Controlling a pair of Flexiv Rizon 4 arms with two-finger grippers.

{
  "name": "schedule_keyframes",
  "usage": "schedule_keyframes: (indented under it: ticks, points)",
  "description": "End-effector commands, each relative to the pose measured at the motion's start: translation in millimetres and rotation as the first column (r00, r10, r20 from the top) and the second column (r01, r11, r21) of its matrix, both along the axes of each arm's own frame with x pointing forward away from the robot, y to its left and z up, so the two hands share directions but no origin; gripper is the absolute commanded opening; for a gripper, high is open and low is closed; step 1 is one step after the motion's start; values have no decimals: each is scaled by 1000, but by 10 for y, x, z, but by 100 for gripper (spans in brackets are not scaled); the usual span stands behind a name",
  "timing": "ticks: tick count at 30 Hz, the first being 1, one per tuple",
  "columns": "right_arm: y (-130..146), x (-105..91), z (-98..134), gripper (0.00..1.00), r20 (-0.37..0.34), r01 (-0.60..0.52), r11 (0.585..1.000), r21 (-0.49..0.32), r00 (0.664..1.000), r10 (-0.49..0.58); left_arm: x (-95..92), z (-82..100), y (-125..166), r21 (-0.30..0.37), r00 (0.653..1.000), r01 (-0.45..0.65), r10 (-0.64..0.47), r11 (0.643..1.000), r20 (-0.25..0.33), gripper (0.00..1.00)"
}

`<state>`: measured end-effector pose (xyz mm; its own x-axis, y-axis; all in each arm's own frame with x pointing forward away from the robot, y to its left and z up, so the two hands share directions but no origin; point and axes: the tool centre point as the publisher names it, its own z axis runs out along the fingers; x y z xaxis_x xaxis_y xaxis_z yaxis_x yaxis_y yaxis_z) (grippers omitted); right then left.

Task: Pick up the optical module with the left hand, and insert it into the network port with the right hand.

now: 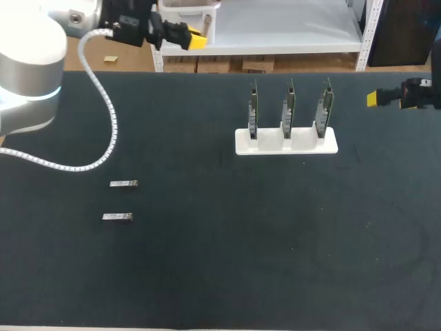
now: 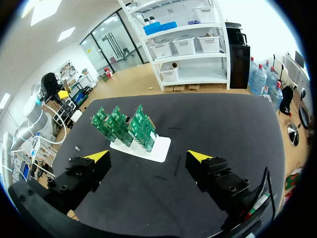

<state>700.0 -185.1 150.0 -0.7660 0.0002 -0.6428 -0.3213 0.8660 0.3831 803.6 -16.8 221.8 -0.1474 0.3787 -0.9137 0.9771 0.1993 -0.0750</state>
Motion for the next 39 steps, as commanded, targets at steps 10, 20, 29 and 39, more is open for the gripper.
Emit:
schedule_keyframes:
  ticks: [10, 20, 29, 39]
  points:
    - [0, 0, 0, 100, 0, 0, 1000, 0, 1000, 0, -8, -43, -501, -108, 985, 171, -171, 979, 10, 0]
    - [0, 0, 0, 100, 0, 0, 1000, 0, 1000, 0, -96, -80, -752, -198, 981, 190, -196, 962, -10, 0]
    - [0, 0, 0, 100, 0, 0, 1000, 0, 1000, 0, -179, -172, -868, -232, 982, 184, -188, 955, 4, 0]
    - [0, 0, 0, 100, 0, 0, 1000, 0, 1000, 0, -242, -280, -888, -248, 988, 152, -156, 957, 4, 0]
